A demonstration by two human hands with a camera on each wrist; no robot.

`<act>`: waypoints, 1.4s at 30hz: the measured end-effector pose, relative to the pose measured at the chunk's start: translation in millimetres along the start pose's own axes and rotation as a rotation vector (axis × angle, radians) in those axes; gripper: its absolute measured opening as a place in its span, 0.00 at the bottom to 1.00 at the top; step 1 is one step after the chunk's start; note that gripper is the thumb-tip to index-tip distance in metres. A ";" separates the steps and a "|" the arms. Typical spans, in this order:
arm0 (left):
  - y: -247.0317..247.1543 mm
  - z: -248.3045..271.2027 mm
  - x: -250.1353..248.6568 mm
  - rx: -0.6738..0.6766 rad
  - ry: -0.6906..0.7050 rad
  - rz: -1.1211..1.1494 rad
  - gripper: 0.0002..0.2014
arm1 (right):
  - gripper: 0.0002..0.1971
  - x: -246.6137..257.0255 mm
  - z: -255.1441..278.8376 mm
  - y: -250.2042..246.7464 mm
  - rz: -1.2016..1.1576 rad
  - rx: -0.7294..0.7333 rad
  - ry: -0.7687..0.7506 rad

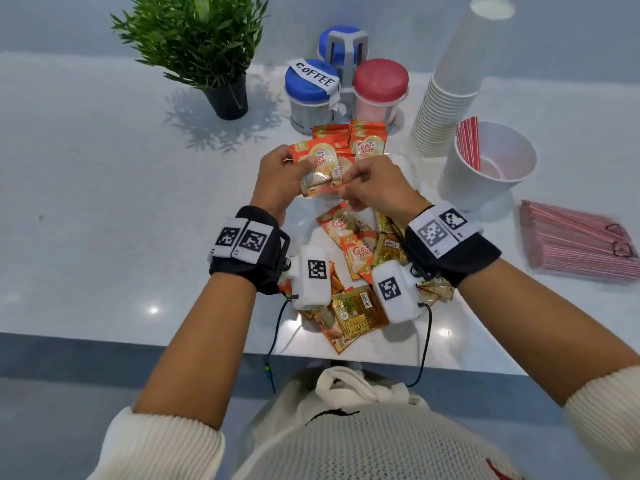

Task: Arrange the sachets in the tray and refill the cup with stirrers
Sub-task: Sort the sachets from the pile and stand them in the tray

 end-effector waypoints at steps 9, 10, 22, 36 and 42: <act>-8.4 3.1 8.7 0.000 -0.022 0.095 0.09 | 0.27 -19.8 14.7 18.1 0.745 0.300 0.133; -8.6 3.9 10.3 -0.004 -0.032 0.108 0.09 | 0.26 -21.1 13.6 18.3 0.716 0.296 0.146; -16.8 5.8 35.5 -0.100 -0.151 0.197 0.15 | 0.05 -5.3 0.9 3.2 0.090 -0.186 -0.085; -7.9 23.5 42.9 0.098 -0.067 0.115 0.20 | 0.13 5.9 13.0 30.4 0.254 -0.142 -0.188; -22.7 23.2 58.1 -0.055 -0.067 0.113 0.14 | 0.13 1.4 25.1 44.2 0.309 0.037 -0.207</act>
Point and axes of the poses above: each hand's wrist, its own z-axis away from the middle knuckle, its own y-axis out of the palm, x = y × z, the point moved 2 cm from there along -z, towards the middle knuckle, and after that the axes turned 14 degrees about -y, right-handed, at the moved point
